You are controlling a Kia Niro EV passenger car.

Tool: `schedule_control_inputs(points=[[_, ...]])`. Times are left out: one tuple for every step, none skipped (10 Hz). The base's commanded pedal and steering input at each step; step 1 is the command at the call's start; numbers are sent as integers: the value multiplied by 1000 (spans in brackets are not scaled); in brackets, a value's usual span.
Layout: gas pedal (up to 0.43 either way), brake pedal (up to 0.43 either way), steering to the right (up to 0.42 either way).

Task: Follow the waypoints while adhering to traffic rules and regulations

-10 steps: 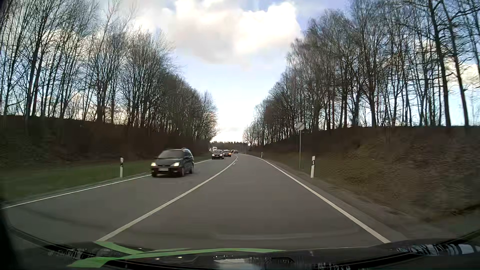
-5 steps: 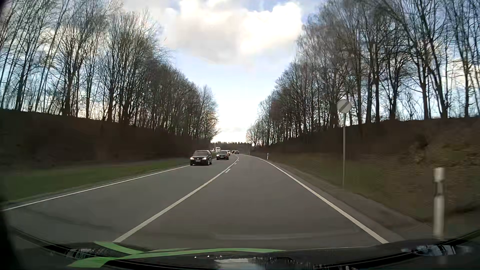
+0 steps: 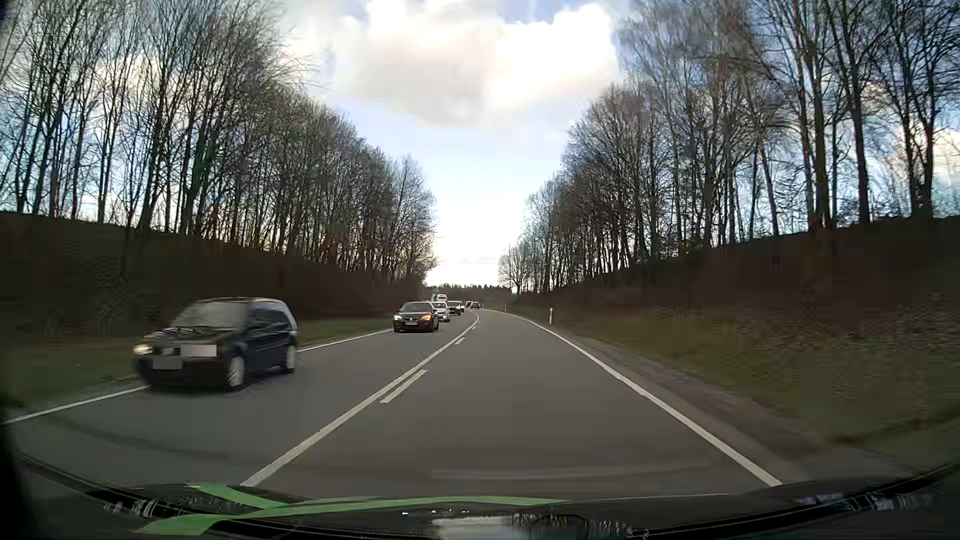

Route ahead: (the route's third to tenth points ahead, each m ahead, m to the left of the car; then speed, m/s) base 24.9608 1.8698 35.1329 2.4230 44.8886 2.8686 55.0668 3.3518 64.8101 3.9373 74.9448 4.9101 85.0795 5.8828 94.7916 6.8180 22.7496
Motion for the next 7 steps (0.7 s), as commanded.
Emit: schedule_control_inputs(points=[[268,0,-8],[268,0,-7],[268,0,-7],[268,0,-7],[268,0,-7],[268,0,-7],[268,0,-7]])
